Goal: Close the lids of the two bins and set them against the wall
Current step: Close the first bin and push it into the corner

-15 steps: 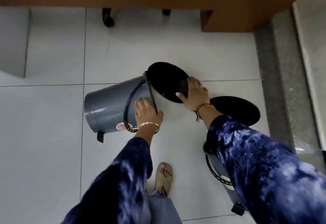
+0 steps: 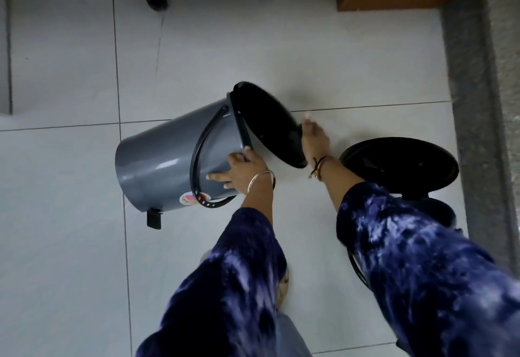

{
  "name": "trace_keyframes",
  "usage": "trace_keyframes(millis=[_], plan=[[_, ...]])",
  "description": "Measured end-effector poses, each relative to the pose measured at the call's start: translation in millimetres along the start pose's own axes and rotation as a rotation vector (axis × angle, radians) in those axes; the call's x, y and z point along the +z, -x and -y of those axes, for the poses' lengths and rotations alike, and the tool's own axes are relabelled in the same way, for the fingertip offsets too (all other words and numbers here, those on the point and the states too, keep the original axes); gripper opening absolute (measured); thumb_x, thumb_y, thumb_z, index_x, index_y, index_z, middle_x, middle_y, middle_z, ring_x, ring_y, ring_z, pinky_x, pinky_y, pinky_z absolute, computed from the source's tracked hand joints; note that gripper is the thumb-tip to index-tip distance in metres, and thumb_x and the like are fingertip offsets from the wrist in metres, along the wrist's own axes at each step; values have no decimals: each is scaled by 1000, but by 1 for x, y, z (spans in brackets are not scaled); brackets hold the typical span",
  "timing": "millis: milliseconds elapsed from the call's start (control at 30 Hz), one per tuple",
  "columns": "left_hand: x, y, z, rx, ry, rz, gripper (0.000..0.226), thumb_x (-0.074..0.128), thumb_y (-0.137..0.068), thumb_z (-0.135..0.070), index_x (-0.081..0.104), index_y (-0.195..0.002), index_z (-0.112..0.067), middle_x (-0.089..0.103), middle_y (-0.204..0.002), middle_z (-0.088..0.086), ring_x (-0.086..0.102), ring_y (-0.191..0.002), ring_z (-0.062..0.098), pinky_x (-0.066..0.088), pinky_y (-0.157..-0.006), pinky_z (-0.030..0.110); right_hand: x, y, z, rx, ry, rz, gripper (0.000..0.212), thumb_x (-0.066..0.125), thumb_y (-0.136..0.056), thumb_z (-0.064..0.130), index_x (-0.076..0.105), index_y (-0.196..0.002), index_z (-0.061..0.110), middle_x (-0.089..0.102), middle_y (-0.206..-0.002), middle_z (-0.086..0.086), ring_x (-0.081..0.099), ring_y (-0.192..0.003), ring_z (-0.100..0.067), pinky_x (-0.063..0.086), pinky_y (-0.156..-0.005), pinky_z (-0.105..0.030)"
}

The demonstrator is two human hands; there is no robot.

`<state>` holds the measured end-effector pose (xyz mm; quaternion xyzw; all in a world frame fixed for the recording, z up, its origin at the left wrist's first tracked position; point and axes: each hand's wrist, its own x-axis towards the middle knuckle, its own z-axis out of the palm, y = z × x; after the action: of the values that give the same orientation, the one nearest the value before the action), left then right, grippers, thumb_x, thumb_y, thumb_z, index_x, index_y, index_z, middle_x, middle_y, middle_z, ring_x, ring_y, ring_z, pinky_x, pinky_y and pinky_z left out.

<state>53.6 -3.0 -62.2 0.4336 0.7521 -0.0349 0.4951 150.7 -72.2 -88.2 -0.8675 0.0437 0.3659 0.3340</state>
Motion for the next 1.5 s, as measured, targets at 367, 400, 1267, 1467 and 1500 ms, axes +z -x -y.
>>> trace_keyframes(millis=[367, 400, 1267, 1467, 1500], plan=[[-138, 18, -58, -137, -117, 166, 114, 76, -65, -56, 19, -151, -8, 3, -161, 23, 33, -140, 45, 32, -112, 49, 68, 113, 48, 77, 229, 575, 44, 37, -99, 16, 43, -143, 17, 47, -146, -10, 44, -134, -30, 36, -107, -27], [-158, 13, -59, -124, -105, 176, 116, 80, -60, -55, 24, -149, -5, 16, -159, 22, 39, -137, 42, 35, -110, 47, 73, 120, 58, 89, 198, 551, 44, 36, -100, 14, 42, -143, 16, 43, -148, -12, 41, -136, -31, 34, -111, -28], [-490, -379, -187, 145, 789, 143, 55, 41, -91, 12, 35, -139, -16, 46, -133, 12, 49, -121, 34, 49, -95, 56, 466, 106, 400, 268, -519, 268, 48, 23, -100, -3, 27, -147, 4, 42, -144, -20, 47, -129, -43, 31, -111, -56], [-489, -422, -216, 167, 575, 88, 77, 62, -59, -14, 48, -135, -20, 53, -129, 10, 55, -120, 34, 49, -101, 50, 473, 93, 407, 241, -479, 142, 38, 28, -98, -8, 44, -132, -4, 51, -133, -21, 40, -138, -33, 34, -112, -41], [-493, -411, -221, 163, 573, 97, 72, 63, -65, -12, 49, -135, -16, 55, -125, 8, 55, -120, 32, 46, -105, 47, 467, 93, 402, 228, -514, 178, 35, 30, -98, -9, 48, -127, -4, 55, -120, -22, 41, -137, -32, 34, -113, -38]])
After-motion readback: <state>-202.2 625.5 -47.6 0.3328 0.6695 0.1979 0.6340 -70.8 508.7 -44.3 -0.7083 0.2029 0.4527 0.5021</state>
